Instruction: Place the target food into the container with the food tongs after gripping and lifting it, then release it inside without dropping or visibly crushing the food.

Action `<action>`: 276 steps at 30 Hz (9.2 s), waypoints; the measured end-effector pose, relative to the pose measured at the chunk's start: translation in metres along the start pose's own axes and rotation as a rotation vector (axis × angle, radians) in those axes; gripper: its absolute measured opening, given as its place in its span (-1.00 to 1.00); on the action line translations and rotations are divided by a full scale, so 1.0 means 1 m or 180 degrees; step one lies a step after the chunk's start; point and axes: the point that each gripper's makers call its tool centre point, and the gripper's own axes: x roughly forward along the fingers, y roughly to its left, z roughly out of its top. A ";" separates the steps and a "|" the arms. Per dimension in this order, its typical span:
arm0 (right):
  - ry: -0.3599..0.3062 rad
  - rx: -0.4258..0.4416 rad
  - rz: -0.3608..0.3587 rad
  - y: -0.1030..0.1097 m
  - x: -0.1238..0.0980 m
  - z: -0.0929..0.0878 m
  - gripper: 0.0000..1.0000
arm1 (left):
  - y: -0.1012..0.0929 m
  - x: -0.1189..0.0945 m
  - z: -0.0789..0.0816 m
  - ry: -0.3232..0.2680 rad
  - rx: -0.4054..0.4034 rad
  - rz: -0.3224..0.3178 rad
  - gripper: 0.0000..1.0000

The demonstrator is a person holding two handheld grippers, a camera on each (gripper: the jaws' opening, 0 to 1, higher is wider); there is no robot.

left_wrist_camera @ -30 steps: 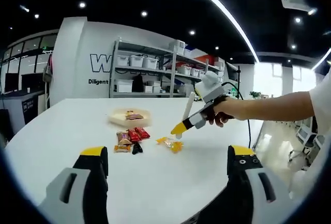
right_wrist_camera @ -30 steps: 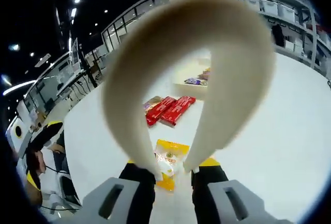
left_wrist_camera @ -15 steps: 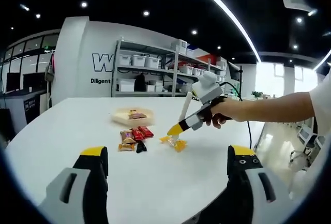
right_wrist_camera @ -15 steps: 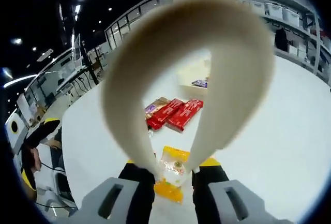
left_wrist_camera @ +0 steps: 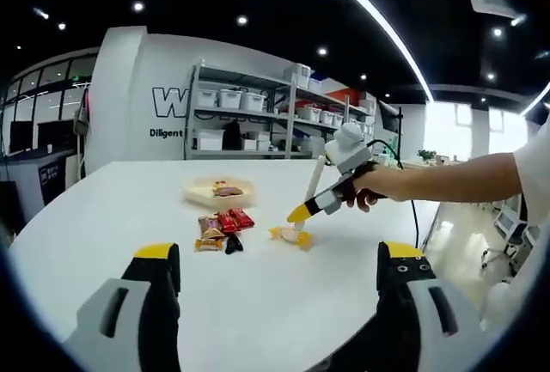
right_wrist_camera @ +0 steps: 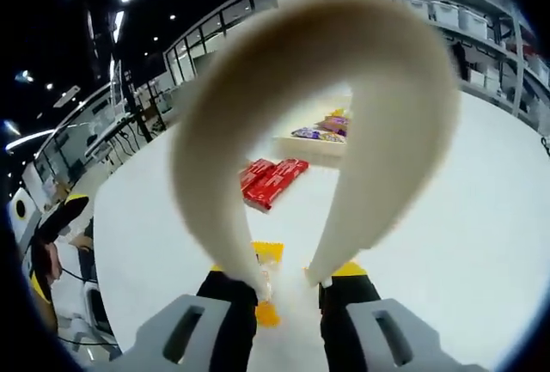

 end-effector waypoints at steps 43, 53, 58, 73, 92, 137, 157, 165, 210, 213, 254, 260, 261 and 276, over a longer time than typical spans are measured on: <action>-0.0135 -0.0286 0.0363 0.037 0.012 -0.003 -0.52 | -0.004 0.006 -0.004 0.0056 -0.0002 -0.0027 0.84; -0.0088 0.0040 0.0468 0.042 0.013 -0.008 -0.66 | -0.006 0.009 -0.006 0.0056 -0.0027 -0.0044 0.82; -0.0097 0.0009 0.0380 0.042 0.012 -0.007 -0.72 | -0.007 0.010 -0.007 0.0035 -0.0058 -0.0060 0.82; -0.0549 0.0559 0.0561 0.032 -0.018 0.060 -0.71 | -0.002 0.009 0.001 0.0001 -0.0026 -0.0051 0.81; -0.0761 0.0498 0.0342 -0.013 0.012 0.143 -0.68 | 0.011 0.028 -0.011 0.0056 0.0022 -0.0009 0.82; -0.0484 0.0201 -0.0099 -0.068 0.124 0.140 -0.62 | 0.046 0.038 -0.035 0.0191 -0.0087 0.0073 0.80; -0.0544 0.0304 -0.0053 -0.075 0.137 0.142 -0.58 | 0.050 0.045 -0.036 0.0200 -0.0141 0.0071 0.80; -0.0748 0.0478 0.0034 -0.070 0.119 0.156 -0.57 | 0.050 0.038 -0.035 0.0185 -0.0155 0.0085 0.80; -0.0366 -0.0034 0.0467 0.035 0.053 0.110 -0.65 | 0.023 0.005 0.013 0.0000 0.0112 0.0118 0.81; -0.0324 -0.0106 0.0464 0.040 0.059 0.103 -0.64 | 0.026 0.001 0.017 -0.0006 0.0131 0.0138 0.80; -0.0150 -0.0501 0.0219 0.002 0.061 0.055 -0.52 | 0.000 0.004 0.015 0.0066 0.0230 -0.0004 0.78; -0.0209 -0.0499 0.0162 0.001 0.061 0.054 -0.51 | 0.005 0.002 0.011 0.0104 0.0209 0.0030 0.78; -0.0214 -0.0495 0.0131 -0.001 0.061 0.055 -0.51 | 0.005 0.002 0.011 0.0100 0.0208 0.0029 0.78; -0.0213 -0.0504 0.0143 -0.013 0.075 0.054 -0.58 | 0.008 0.012 0.004 0.0154 0.0181 -0.0008 0.78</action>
